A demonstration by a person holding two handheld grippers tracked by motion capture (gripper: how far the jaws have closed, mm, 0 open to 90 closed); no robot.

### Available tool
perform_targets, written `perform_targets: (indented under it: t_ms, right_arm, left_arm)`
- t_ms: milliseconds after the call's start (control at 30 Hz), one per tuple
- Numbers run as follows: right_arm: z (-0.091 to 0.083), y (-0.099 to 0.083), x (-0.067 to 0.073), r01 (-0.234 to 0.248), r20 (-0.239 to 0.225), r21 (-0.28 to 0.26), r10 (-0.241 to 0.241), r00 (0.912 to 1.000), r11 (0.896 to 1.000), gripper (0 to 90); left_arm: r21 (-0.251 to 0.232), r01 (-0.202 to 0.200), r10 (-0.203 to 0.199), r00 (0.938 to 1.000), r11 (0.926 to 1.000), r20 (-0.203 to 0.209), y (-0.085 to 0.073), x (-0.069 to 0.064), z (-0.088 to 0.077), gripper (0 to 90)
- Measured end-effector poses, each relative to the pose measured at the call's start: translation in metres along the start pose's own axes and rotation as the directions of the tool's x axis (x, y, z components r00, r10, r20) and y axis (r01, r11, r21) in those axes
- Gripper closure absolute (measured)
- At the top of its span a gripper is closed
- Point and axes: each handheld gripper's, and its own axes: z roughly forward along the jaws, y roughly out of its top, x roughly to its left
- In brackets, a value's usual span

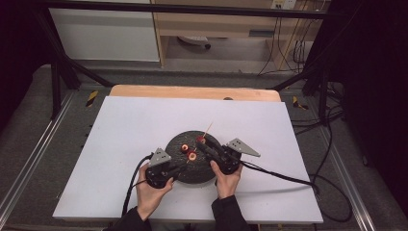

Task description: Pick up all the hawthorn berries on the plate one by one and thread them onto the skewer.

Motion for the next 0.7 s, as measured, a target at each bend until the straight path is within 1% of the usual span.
perform_targets:
  t_ms: [133,200,267,433,500,600,667,700]
  right_arm:
    - [-0.001,-0.001,0.001,-0.006,0.001,0.005,0.006,1.0,1.0,60.7]
    - [-0.001,-0.001,0.002,-0.012,-0.008,0.015,0.012,0.9999,1.0,60.7]
    - [-0.001,-0.002,0.002,-0.012,-0.008,0.018,0.012,0.9999,1.0,60.7]
    - [-0.002,-0.002,0.002,-0.01,-0.011,0.028,0.01,0.9999,1.0,60.1]
    - [-0.003,0.0,0.002,-0.017,-0.017,0.031,0.018,0.9997,0.999,55.5]
    - [-0.005,0.004,0.002,-0.011,-0.022,0.041,0.011,0.9997,0.999,46.9]
    - [-0.007,0.007,0.001,0.001,-0.017,0.06,0.0,0.9999,0.998,41.7]
    - [-0.008,0.009,0.0,0.019,-0.003,0.073,-0.019,0.9998,0.997,39.3]
  left_arm:
    - [-0.002,-0.008,0.008,1.0,1.0,0.002,0.003,0.001,0.002,88.5]
    - [-0.004,-0.008,0.008,1.0,1.0,0.005,0.004,0.001,0.003,88.5]
    - [-0.003,-0.015,0.015,0.9999,0.9999,0.005,0.005,0.001,0.004,88.5]
    - [-0.007,-0.022,0.022,0.9997,0.9997,0.009,0.004,0.002,0.003,88.5]
    - [-0.008,-0.026,0.026,0.9995,0.9996,0.015,0.003,0.003,0.001,88.5]
    - [-0.006,-0.041,0.041,0.9989,0.9992,0.025,0.0,0.007,-0.006,88.5]
    - [0.005,-0.04,0.04,0.9989,0.9992,0.022,-0.004,0.011,-0.012,88.5]
    - [0.012,-0.036,0.036,0.999,0.9993,0.025,-0.005,0.014,-0.014,88.5]
